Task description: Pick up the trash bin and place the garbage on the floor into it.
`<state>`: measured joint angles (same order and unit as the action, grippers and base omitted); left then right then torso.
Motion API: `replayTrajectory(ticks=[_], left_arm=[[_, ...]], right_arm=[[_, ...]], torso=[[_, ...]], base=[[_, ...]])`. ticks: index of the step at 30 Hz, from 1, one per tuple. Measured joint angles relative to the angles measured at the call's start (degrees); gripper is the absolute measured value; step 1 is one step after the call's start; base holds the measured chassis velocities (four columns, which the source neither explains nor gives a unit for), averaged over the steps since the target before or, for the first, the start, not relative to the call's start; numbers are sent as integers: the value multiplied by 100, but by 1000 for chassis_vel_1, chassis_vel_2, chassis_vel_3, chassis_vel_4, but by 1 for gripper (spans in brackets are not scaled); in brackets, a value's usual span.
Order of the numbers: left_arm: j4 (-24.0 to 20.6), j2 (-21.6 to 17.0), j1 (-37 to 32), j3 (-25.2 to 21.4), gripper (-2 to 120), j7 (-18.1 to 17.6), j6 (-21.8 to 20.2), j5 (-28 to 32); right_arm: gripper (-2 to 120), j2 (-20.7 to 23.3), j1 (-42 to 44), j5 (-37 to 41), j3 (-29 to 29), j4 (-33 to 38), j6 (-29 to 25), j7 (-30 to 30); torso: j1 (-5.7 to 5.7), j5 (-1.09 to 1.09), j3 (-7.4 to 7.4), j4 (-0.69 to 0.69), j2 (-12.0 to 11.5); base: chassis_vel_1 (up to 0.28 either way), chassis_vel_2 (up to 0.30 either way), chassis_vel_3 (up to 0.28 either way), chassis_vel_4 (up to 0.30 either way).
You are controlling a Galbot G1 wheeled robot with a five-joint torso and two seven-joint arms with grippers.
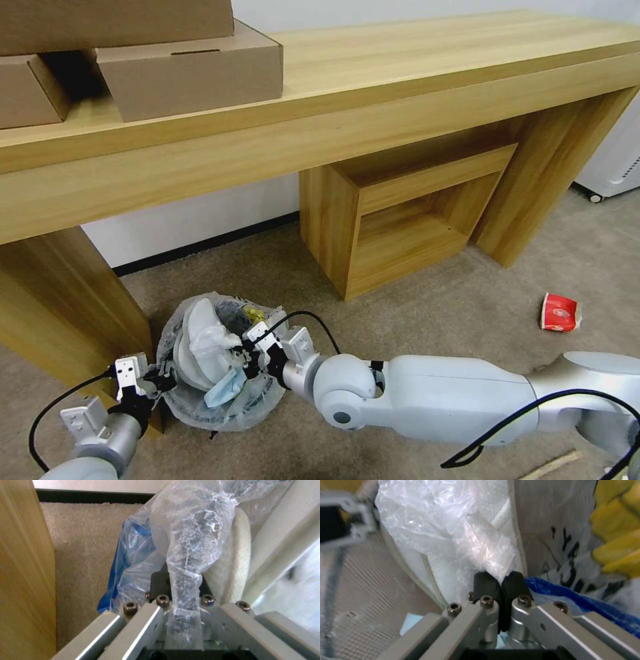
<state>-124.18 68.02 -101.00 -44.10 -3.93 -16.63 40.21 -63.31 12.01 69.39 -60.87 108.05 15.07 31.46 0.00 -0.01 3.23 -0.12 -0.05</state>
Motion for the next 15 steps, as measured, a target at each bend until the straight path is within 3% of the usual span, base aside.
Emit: replayTrajectory(ticks=[15], left_arm=[[0,41,-27,34,0,34,58,-37]], right_arm=[[0,-699,0,491,36,-312,732,814]], torso=[[0,0,0,0,0]], base=[[0,0,0,0]])
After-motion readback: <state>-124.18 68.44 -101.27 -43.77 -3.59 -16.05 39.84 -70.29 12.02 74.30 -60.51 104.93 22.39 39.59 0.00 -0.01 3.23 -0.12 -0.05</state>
